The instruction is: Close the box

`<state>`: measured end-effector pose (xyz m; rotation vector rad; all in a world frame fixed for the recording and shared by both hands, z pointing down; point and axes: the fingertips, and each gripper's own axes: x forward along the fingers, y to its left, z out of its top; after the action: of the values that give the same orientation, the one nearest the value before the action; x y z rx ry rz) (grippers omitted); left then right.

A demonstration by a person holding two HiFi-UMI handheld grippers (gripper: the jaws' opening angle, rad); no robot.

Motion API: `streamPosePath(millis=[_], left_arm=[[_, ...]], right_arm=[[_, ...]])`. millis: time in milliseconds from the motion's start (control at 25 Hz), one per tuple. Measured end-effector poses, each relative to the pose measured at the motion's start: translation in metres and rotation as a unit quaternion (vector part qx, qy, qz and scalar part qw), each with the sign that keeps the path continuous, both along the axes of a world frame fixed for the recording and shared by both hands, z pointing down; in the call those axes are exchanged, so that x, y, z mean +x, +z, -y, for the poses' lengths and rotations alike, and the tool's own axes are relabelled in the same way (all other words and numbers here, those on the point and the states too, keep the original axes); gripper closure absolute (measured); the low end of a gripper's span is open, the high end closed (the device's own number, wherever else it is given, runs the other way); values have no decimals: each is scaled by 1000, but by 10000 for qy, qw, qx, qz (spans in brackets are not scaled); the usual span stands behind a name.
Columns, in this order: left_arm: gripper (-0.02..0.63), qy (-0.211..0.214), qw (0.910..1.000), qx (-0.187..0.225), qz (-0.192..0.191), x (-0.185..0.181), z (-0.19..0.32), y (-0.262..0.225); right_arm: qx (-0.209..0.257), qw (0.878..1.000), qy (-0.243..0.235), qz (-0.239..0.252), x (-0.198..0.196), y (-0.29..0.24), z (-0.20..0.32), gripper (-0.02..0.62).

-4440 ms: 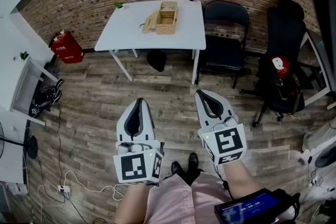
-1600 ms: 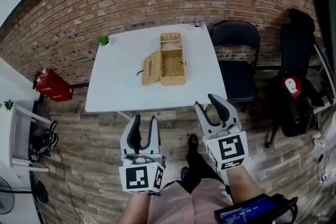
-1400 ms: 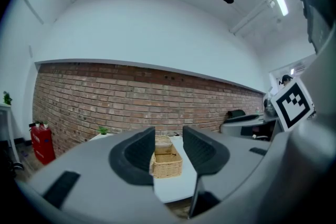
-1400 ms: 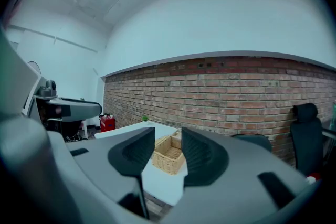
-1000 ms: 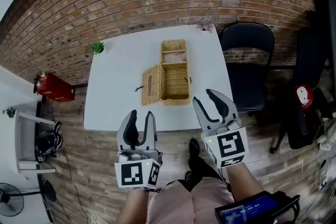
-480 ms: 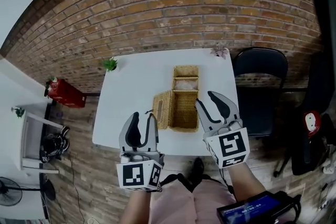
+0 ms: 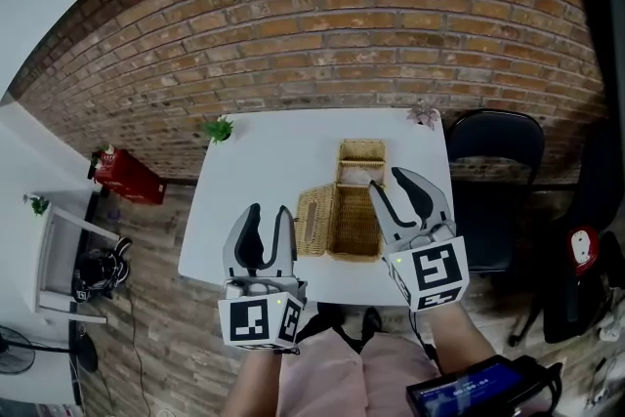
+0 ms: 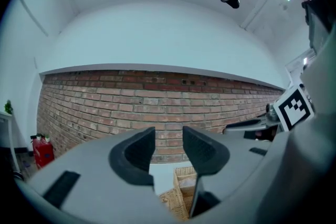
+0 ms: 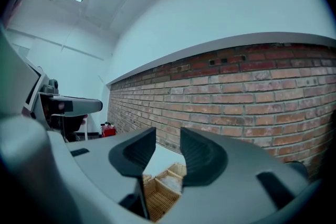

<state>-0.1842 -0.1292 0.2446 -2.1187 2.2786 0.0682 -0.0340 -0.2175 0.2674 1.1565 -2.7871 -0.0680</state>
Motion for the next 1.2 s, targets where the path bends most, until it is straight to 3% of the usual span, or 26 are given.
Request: streamPosePath(millis=[280, 600, 880, 1080, 1200], left_arm=[[440, 89, 9996, -260, -76, -14, 10, 29], [443, 111, 9971, -596, -465, -18, 5, 75], [446, -10, 9909, -1017, -882, -13, -12, 131], [448, -160, 9800, -1315, -1487, -10, -38, 167], [448, -205, 9749, -1492, -1638, -4, -50, 187]], right_arm=[[-126, 9996, 35, -231, -14, 14, 4, 448], [-291, 9982, 24, -525, -23, 39, 0, 454], [-348, 9962, -69, -791, -18, 69, -10, 463], [-539, 9940, -143, -942, -17, 92, -24, 470], [-639, 9921, -218, -1055, -21, 109, -32, 472]])
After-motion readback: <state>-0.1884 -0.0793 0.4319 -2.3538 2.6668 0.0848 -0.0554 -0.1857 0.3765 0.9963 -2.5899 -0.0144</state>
